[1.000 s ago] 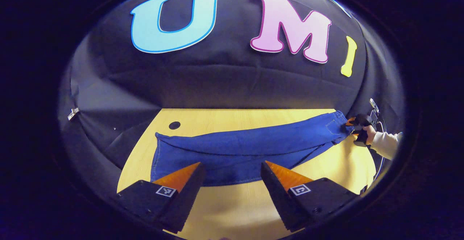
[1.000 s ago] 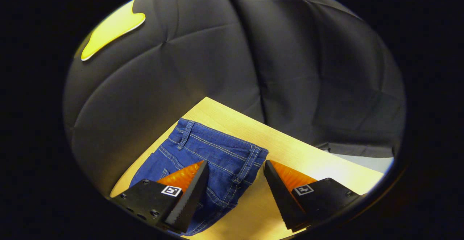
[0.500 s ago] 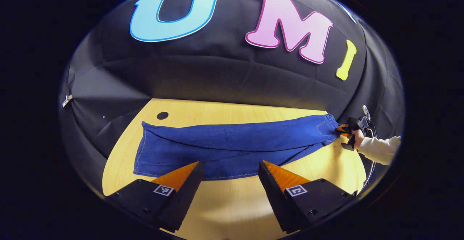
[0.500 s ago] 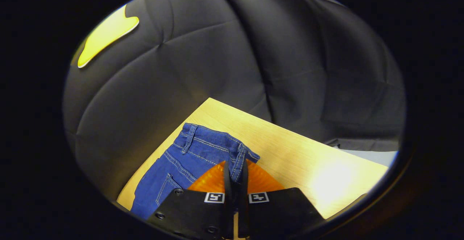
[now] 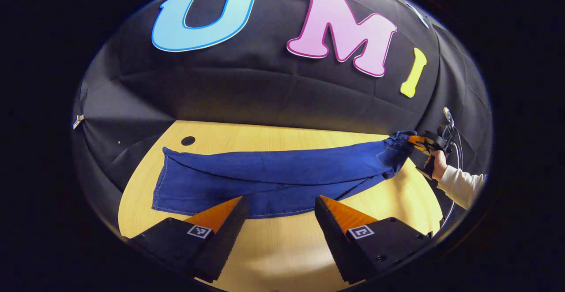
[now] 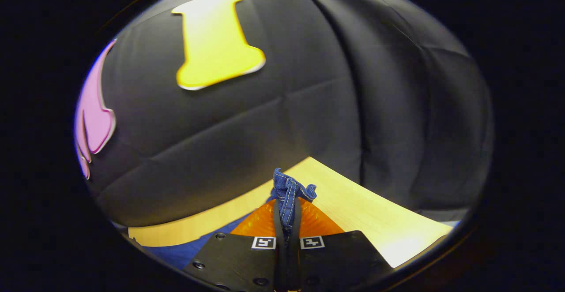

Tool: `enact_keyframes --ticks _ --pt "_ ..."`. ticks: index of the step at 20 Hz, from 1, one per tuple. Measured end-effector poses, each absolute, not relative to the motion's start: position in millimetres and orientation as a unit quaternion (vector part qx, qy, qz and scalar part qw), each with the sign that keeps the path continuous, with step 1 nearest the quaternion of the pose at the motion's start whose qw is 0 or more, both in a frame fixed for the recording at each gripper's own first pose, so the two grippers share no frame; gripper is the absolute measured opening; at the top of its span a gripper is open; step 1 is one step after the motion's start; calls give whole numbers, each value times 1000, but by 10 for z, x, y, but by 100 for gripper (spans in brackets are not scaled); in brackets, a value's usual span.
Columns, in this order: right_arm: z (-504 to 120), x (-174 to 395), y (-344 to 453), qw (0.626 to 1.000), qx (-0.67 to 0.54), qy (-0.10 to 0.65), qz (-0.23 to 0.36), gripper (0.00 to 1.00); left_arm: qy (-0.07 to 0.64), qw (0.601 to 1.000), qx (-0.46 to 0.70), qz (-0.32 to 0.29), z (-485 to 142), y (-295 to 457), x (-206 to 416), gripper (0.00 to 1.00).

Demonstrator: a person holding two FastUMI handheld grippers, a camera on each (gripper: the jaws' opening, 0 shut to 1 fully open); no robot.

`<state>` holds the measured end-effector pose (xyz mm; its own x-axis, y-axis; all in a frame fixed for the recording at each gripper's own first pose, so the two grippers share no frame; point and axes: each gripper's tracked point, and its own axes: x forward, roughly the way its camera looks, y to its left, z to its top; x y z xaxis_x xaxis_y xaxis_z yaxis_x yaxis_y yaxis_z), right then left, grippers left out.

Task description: Grasp the waist and the cuffs of the jeans and fold them to make the two legs overlap; first hold the waist and fold one-third of the jeans toward the cuffs, then hold the cuffs and fold the remaining one-third in the same direction to finish folding.

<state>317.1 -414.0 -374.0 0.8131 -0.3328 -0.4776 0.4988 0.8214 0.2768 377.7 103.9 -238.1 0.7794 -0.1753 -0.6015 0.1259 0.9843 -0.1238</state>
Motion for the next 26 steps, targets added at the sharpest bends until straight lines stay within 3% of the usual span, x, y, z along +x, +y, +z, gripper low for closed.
enact_keyframes --ticks 5,10,17,19,22,26 --pt "-3579 3149 -3901 968 154 174 -99 5 324 941 -59 -78 -2450 1052 3541 96" --pt "-3707 3187 -3803 966 186 180 17 5 327 940 -81 -59 -2578 1201 3242 96" --pt "-4247 3053 -3782 912 192 324 164 5 325 936 -134 -4 -2943 1589 3034 96" --pt "-4190 3065 -3986 900 171 356 182 40 314 935 -161 28 -3015 1816 3094 96" --pt "-3971 3151 -4296 915 133 336 178 94 284 936 -187 93 -3047 2436 3271 96" --pt "-3865 2952 -4386 926 112 322 165 98 255 938 -183 149 -3086 3244 3648 96"
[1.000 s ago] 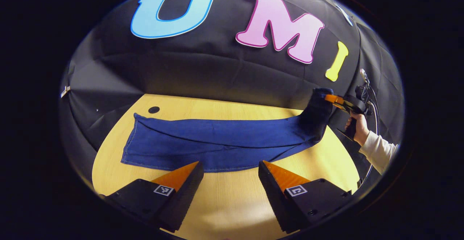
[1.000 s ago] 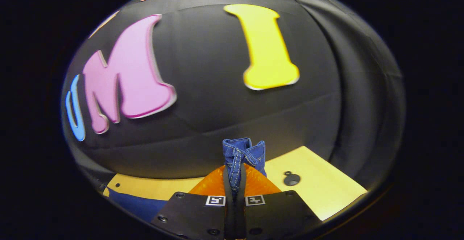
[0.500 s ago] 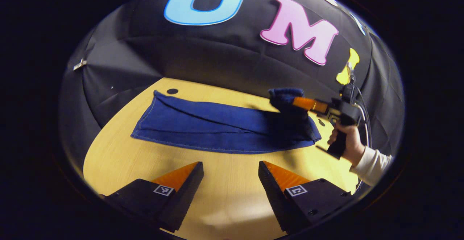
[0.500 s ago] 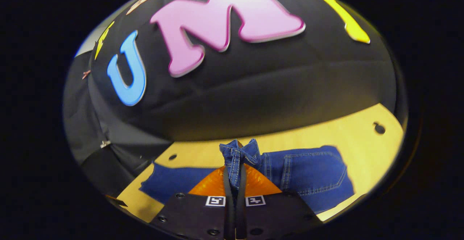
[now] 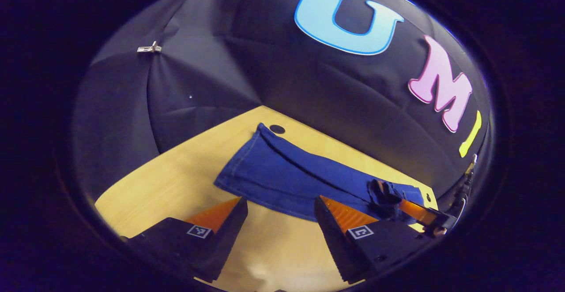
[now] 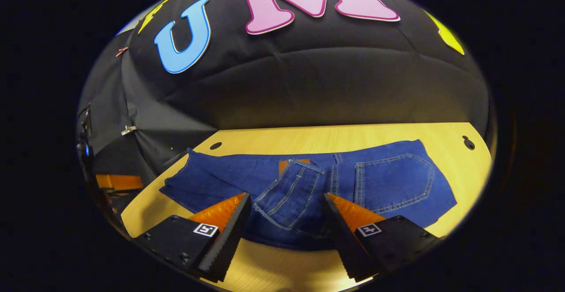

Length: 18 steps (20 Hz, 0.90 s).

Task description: Grasp the waist and the cuffs of the jeans and fold them to make the two legs overlap; first hold the waist and fold one-third of the jeans toward the cuffs, then hold the cuffs and fold the remaining one-third in the same direction to finish folding.

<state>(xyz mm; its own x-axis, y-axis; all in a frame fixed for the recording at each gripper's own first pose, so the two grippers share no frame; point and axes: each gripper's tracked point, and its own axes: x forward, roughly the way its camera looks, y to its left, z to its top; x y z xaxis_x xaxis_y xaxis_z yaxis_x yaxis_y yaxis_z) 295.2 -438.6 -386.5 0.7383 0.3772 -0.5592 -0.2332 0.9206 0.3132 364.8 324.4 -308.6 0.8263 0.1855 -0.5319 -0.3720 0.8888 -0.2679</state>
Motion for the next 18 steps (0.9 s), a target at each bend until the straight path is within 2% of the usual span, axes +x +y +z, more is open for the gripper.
enact_keyframes --ticks 4,8,13,14,17,18 --pt "-3829 2700 -4634 930 90 322 150 98 271 935 -146 178 -3371 3770 4056 97" --pt "-3750 2524 -4852 936 72 314 139 98 308 919 -117 216 -3726 4052 4205 96" --pt "-3505 2458 -5039 946 67 290 128 97 318 903 -167 233 -3931 4042 4225 96" --pt "-3498 2435 -5054 945 73 291 127 97 320 901 -172 235 -3951 4014 4231 89" --pt "-3574 2330 -5138 942 78 304 118 97 325 901 -179 225 -3973 3959 4240 82" --pt "-3609 2286 -5160 940 83 310 115 98 323 901 -183 225 -3976 3952 4253 76"
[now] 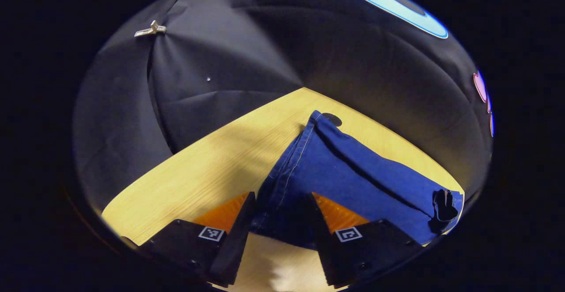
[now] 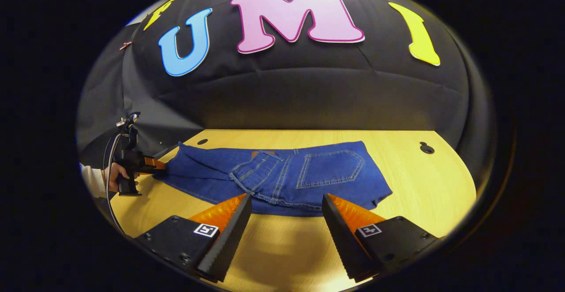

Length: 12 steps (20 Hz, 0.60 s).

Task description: Grasp the waist and the cuffs of the jeans and fold them to make the two legs overlap; first hold the waist and fold one-third of the jeans toward the cuffs, then hold the cuffs and fold the remaining one-third in the same direction to finish folding.

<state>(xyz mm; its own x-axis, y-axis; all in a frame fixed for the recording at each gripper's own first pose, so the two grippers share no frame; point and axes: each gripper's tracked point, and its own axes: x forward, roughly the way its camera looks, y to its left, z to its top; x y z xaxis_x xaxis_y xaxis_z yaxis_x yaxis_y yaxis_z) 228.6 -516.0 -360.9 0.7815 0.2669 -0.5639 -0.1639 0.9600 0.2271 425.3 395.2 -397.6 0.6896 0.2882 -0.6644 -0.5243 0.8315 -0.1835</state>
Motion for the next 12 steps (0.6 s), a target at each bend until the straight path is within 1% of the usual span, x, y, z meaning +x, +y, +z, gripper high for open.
enact_keyframes --ticks 1,3,4,5,6,8,10,12 --pt "-3659 2225 -5156 936 90 320 112 98 317 904 -203 205 -3977 3861 4296 75" --pt "-3722 2165 -5168 932 97 333 108 98 288 901 -278 165 -3927 3671 4452 43" --pt "-3729 2151 -5182 931 95 335 107 98 287 897 -296 162 -3922 3619 4454 28" --pt "-3726 2133 -5191 932 91 335 106 98 272 898 -304 163 -3865 3625 4459 19" --pt "-3708 2125 -5221 933 85 334 106 98 267 899 -306 162 -3872 3619 4475 13" --pt "-3680 2141 -5322 935 74 330 102 98 261 905 -286 174 -3853 3686 4454 8" --pt "-3634 2170 -5465 939 72 325 89 98 260 912 -260 182 -3794 3690 4462 7" --pt "-3567 2187 -5647 943 73 318 70 98 240 926 -236 168 -3539 3622 4468 7"
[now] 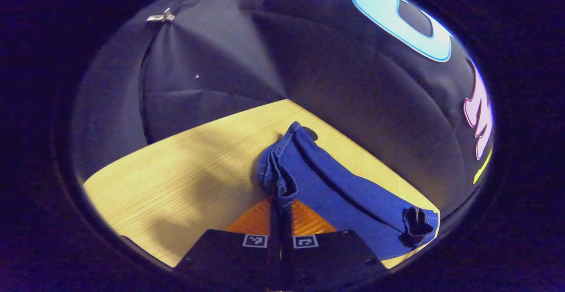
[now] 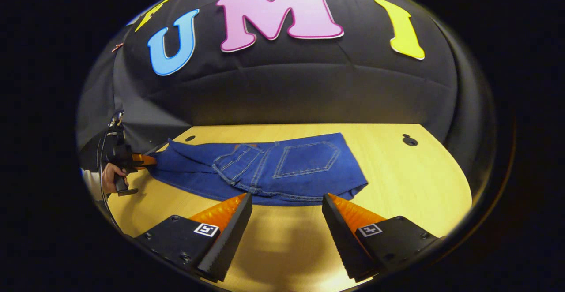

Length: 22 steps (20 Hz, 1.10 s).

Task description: Grasp the waist and the cuffs of the jeans and fold them to make the two legs overlap; first hold the waist and fold one-third of the jeans toward the cuffs, then hold the cuffs and fold the remaining one-third in the same direction to finish folding.

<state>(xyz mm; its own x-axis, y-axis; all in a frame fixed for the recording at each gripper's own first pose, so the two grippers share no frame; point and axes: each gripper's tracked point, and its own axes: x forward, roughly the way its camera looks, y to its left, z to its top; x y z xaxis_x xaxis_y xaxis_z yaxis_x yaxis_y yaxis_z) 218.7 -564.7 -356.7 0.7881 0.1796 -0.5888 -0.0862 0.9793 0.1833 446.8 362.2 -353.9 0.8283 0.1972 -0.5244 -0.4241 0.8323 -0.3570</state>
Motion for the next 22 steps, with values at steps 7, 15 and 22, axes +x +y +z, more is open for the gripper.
enact_keyframes --ticks 7,15,22 --pt "-3521 2107 -6304 945 78 317 3 98 144 974 -170 31 -2184 2428 4945 6" --pt "-3388 1839 -6909 948 80 302 -56 97 134 953 -198 -185 -1633 -435 5208 6" --pt "-3266 1591 -7185 948 85 296 -85 97 241 925 -173 -238 -2744 -2005 5140 29"
